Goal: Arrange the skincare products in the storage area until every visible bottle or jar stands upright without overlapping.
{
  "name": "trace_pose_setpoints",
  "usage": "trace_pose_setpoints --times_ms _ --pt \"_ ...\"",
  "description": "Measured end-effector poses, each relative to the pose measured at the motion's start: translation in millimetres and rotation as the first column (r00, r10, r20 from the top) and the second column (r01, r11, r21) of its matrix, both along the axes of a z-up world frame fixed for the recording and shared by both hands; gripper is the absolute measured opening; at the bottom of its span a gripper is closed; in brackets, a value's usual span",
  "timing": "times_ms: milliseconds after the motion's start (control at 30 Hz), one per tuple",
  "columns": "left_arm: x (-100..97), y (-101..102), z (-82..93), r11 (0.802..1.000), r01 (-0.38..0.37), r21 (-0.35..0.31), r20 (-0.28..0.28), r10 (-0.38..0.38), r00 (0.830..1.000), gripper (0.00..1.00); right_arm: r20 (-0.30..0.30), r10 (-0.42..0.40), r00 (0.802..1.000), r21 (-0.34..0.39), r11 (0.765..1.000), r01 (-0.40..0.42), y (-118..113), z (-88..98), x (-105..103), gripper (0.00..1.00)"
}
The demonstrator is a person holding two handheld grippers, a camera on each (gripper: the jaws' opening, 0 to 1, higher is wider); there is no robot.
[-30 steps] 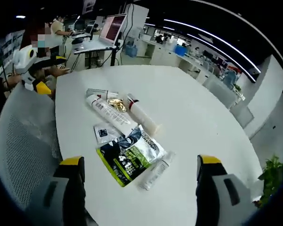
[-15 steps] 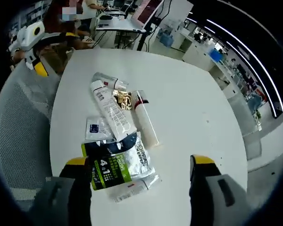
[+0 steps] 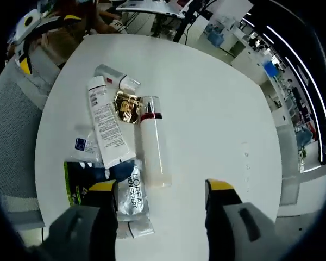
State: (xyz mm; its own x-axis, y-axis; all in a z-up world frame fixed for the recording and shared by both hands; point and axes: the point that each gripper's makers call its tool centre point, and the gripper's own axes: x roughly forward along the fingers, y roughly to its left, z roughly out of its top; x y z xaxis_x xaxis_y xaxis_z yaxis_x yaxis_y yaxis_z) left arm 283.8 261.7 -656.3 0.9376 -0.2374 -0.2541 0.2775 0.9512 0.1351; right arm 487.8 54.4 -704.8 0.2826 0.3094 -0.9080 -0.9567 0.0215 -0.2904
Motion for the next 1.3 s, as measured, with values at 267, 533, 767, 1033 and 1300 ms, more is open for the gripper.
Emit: trace_pose_setpoints --times_ms 267,533,767,1033,1300 --pt "1.0 1.7 -2.7 1.000 -0.004 0.002 -0.011 0.004 1.000 0.97 -0.041 0.040 0.998 -0.010 0.999 -0.041 26.7 -17.8 17.5 0.56" --pt "1.9 1.7 -4.4 1.000 -0.001 -0.001 -0.017 0.001 1.000 0.97 -0.133 0.057 0.989 -0.020 0.998 -0.060 43.1 -39.8 16.0 0.49" --pt "2.0 1.9 -5.3 1.000 -0.003 0.000 -0.021 0.003 1.000 0.97 -0.202 0.066 0.977 -0.075 0.994 -0.083 47.2 -60.3 13.9 0.47" --pt "1.9 1.5 -7.3 1.000 0.000 0.003 -0.033 0.000 0.999 0.97 -0.276 0.080 0.958 -0.111 0.987 -0.115 50.3 -74.4 11.3 0.39" --pt "1.9 2.2 -9.1 1.000 -0.003 0.010 -0.039 0.004 0.999 0.97 -0.322 0.063 0.945 -0.151 0.982 -0.117 48.0 -81.8 5.0 0.35"
